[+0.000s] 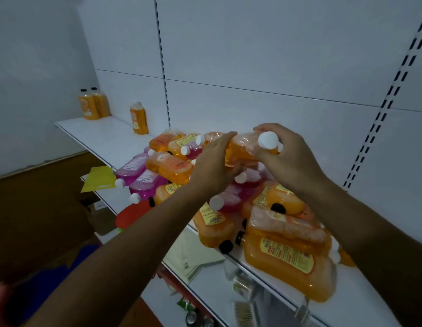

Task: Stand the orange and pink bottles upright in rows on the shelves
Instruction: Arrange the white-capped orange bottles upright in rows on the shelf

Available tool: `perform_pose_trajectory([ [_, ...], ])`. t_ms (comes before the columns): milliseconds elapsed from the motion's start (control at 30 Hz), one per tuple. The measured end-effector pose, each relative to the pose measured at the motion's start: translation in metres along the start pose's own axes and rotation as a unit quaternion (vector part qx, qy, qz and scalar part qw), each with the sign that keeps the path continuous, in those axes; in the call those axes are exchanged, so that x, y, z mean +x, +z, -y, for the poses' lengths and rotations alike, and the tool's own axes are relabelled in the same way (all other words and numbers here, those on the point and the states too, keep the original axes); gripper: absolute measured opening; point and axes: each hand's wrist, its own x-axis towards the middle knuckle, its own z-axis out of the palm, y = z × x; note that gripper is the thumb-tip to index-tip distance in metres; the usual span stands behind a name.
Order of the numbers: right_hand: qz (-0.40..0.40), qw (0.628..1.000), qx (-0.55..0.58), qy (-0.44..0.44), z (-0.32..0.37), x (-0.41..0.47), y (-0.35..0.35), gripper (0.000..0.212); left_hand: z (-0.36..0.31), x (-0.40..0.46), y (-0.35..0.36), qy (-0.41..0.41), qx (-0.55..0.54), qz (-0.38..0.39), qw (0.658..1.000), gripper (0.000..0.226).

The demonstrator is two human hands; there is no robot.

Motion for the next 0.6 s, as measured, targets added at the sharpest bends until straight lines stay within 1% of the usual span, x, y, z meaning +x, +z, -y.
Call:
perform_pose_trajectory([
  [67, 0.013, 0.999, 0.031, -0.011, 0.01, 0.002, 0.007, 0.033, 0.007, -0.007, -0.014, 0.0, 0.005, -0.027, 1.0, 0.068],
  [133, 0.04, 0.998, 0.049, -0.028, 0.021, 0.006, 0.018, 0.036, 0.015, -0.017, -0.03, -0.009, -0.004, -0.041, 0.999, 0.065],
  [233, 0.105, 0.991, 0.052, -0.057, 0.038, 0.013, 0.043, 0.058, 0.03, -0.032, -0.058, -0.044, -0.03, -0.063, 0.997, 0.063],
  [300, 0.13, 0.988, 0.045, -0.073, 0.051, 0.019, 0.067, 0.071, 0.045, -0.039, -0.079, -0.052, -0.047, -0.07, 0.995, 0.063],
  [400, 0.109, 0.988, 0.04, -0.1, 0.074, 0.034, 0.113, 0.066, 0.074, -0.05, -0.115, -0.071, -0.059, -0.077, 0.993, 0.062],
  [467, 0.109, 0.988, 0.053, -0.1, 0.085, 0.045, 0.139, 0.064, 0.095, -0.053, -0.134, -0.077, -0.057, -0.082, 0.992, 0.063],
  [600, 0.099, 0.988, 0.076, -0.086, 0.112, 0.073, 0.203, 0.063, 0.154, -0.054, -0.176, -0.108, -0.058, -0.08, 0.989, 0.088],
])
